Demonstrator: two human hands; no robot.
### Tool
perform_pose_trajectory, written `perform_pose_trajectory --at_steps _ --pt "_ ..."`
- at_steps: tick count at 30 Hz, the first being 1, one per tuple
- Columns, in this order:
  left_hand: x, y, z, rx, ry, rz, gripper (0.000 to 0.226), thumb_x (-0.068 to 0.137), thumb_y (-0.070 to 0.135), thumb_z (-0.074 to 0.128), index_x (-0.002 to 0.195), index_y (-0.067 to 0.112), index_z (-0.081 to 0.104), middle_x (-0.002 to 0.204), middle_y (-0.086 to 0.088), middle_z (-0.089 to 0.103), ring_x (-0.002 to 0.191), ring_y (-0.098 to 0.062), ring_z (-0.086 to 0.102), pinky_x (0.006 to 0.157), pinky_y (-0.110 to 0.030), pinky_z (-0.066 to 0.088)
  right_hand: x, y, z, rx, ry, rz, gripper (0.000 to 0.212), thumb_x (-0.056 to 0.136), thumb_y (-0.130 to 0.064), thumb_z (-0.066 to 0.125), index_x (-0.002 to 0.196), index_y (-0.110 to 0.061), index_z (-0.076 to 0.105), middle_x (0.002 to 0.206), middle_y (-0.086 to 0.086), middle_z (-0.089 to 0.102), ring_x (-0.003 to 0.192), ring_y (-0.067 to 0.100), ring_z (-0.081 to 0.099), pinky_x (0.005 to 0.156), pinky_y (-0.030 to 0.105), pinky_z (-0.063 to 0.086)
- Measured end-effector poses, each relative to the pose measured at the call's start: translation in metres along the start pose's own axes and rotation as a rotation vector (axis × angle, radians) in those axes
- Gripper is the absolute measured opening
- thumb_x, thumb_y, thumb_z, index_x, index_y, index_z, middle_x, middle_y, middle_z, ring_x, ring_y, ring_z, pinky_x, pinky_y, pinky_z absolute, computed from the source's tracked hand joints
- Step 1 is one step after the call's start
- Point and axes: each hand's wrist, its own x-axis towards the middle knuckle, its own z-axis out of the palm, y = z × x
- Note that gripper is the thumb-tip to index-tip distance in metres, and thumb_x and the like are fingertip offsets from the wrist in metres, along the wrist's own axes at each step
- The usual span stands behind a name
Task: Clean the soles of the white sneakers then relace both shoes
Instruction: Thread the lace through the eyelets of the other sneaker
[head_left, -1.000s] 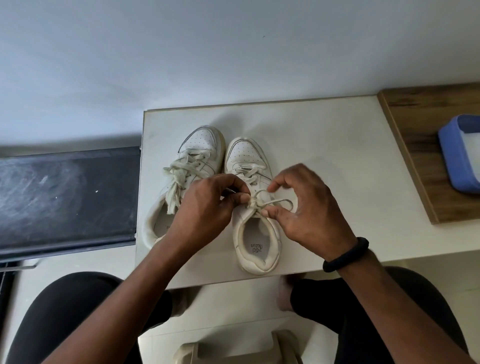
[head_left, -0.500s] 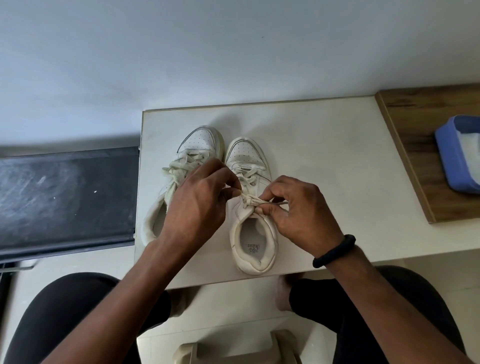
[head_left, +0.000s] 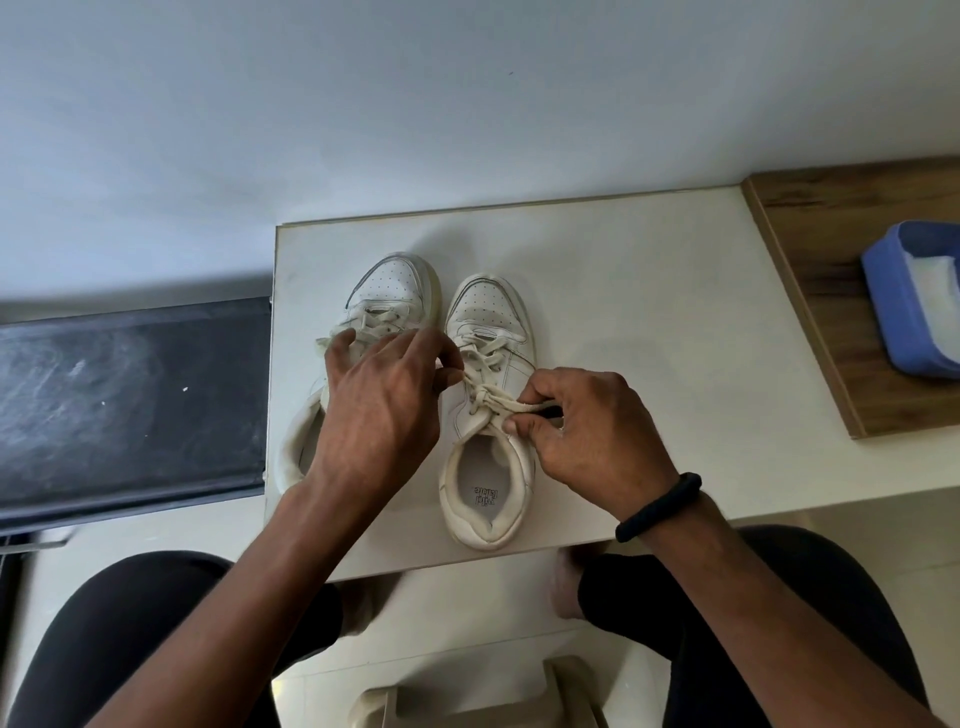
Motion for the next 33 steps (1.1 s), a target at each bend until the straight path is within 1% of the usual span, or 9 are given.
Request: perform_pose_trajectory --at_steps 2,5,12,18,21,23,25,29,33 --pt "0.002 -0.002 -0.003 0.004 -0.001 -0.027 0.012 0.097 0.012 0.068 0.103 0.022 0.064 0.107 0.007 0.073 0.107 -0.024 0.068 0.109 -0.065 0.029 0.0 -0.001 -0.001 -0.012 -0.003 0.025 0.019 0.083 -0.04 0.078 0.081 -0.023 0.069 0.075 -0.011 0.069 0.073 0.009 0.066 0.064 0.03 0.055" --pt "0.006 -0.009 -0.009 -0.009 0.025 -0.084 0.011 0.097 0.012 0.067 0.101 0.022 0.065 0.11 0.005 0.071 0.109 -0.027 0.067 0.107 -0.066 0.029 -0.001 -0.001 -0.002 -0.033 0.004 0.048 0.024 0.084 -0.04 0.077 0.077 -0.021 0.064 0.067 -0.01 0.062 0.062 0.009 0.057 0.056 0.025 0.042" --pt "0.009 -0.02 -0.014 0.004 0.09 -0.156 0.01 0.097 0.013 0.068 0.098 0.023 0.068 0.114 0.006 0.069 0.11 -0.026 0.065 0.106 -0.069 0.031 -0.001 -0.001 -0.003 -0.022 -0.028 0.077 0.024 0.085 -0.041 0.076 0.076 -0.022 0.065 0.073 -0.008 0.068 0.075 0.014 0.067 0.065 0.031 0.054" --pt "0.01 -0.028 -0.012 0.001 0.053 -0.175 0.008 0.093 0.016 0.076 0.094 0.024 0.074 0.117 0.004 0.069 0.114 -0.028 0.066 0.1 -0.07 0.037 0.0 0.001 -0.002 -0.003 -0.027 0.103 0.024 0.082 -0.043 0.079 0.077 -0.022 0.067 0.071 -0.008 0.068 0.072 0.012 0.066 0.064 0.031 0.054" --pt "0.009 -0.029 -0.015 0.032 -0.005 -0.197 0.013 0.093 0.02 0.077 0.104 0.026 0.076 0.129 0.001 0.067 0.125 -0.031 0.062 0.104 -0.07 0.033 0.001 0.004 -0.005 0.072 -0.073 0.118 0.019 0.079 -0.04 0.083 0.083 -0.026 0.071 0.074 -0.012 0.069 0.072 0.005 0.064 0.065 0.025 0.05" --pt "0.007 -0.027 -0.019 0.074 -0.011 -0.164 0.026 0.092 0.019 0.077 0.116 0.028 0.075 0.138 -0.002 0.063 0.131 -0.033 0.057 0.107 -0.071 0.029 0.002 0.005 -0.011 0.165 -0.144 0.135 0.024 0.075 -0.04 0.086 0.095 -0.032 0.073 0.082 -0.013 0.071 0.079 -0.001 0.065 0.07 0.017 0.049" --pt "0.007 -0.021 -0.024 0.062 0.013 -0.059 0.027 0.092 0.022 0.077 0.116 0.031 0.075 0.139 0.001 0.063 0.133 -0.03 0.056 0.109 -0.071 0.029 0.003 0.004 -0.015 0.282 -0.137 0.121 0.033 0.074 -0.043 0.084 0.103 -0.033 0.074 0.083 -0.013 0.073 0.08 -0.002 0.067 0.074 0.013 0.051" --pt "0.008 -0.01 -0.023 -0.007 -0.023 0.185 0.013 0.093 0.036 0.073 0.104 0.035 0.079 0.126 0.012 0.069 0.127 -0.022 0.06 0.106 -0.065 0.032 0.004 0.0 -0.01 0.36 -0.05 0.073 0.014 0.085 -0.034 0.078 0.096 -0.026 0.079 0.084 -0.013 0.076 0.082 0.001 0.07 0.078 0.022 0.057" --pt "0.006 -0.01 -0.015 0.032 -0.085 0.203 0.017 0.091 0.043 0.065 0.094 0.034 0.08 0.105 0.016 0.074 0.112 -0.021 0.067 0.103 -0.065 0.032 0.004 0.002 -0.006 0.258 -0.097 0.105 0.01 0.081 -0.022 0.083 0.087 -0.027 0.077 0.078 -0.016 0.073 0.076 0.001 0.069 0.075 0.022 0.057"
